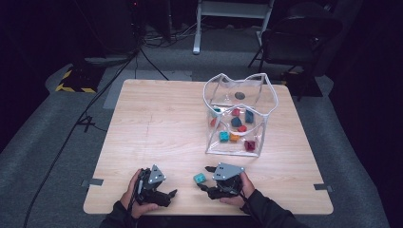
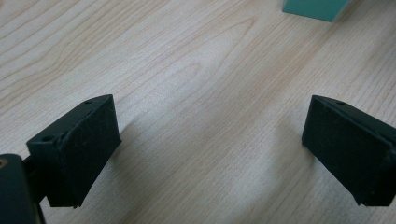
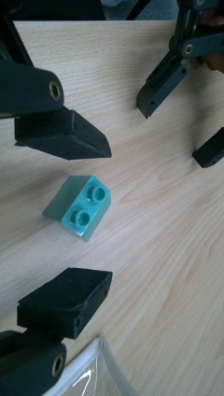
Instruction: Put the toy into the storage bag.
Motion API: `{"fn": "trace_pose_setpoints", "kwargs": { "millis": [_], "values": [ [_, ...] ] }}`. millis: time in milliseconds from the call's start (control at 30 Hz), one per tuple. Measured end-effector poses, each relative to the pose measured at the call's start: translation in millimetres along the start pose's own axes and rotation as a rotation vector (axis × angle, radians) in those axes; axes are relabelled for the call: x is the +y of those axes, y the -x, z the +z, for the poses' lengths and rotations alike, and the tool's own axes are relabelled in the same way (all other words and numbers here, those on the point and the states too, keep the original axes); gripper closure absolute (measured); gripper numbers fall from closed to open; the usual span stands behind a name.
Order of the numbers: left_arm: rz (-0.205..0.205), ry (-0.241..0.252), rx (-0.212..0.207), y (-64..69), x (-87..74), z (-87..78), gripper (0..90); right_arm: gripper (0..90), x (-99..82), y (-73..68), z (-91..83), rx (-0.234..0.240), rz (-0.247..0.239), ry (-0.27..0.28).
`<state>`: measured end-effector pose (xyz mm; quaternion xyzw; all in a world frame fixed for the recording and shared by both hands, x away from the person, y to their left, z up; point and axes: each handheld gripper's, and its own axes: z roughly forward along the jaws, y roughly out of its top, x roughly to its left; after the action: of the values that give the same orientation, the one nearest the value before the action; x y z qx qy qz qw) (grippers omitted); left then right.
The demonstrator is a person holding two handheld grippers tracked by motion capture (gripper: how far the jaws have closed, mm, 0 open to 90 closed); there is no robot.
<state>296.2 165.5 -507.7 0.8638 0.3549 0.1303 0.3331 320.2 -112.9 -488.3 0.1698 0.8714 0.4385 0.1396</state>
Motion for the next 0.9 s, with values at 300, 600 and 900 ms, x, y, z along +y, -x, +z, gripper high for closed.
{"fn": "trace_pose_setpoints", "kwargs": {
  "millis": [300,600,900],
  "values": [
    [0.005,-0.003,0.001,-0.1,0.0,-0.4,4.4,34.4,-2.9,-3.3,17.2,-0.03,0.018,-0.027],
    [0.005,-0.002,0.001,-0.1,-0.1,-0.4,4.4,42.0,-4.4,-4.3,24.8,-0.065,0.037,-0.072],
    [0.004,-0.002,0.002,0.0,-0.1,-0.4,4.4,58.9,-5.2,-4.1,23.5,-0.052,0.027,-0.072]
  ]
}}
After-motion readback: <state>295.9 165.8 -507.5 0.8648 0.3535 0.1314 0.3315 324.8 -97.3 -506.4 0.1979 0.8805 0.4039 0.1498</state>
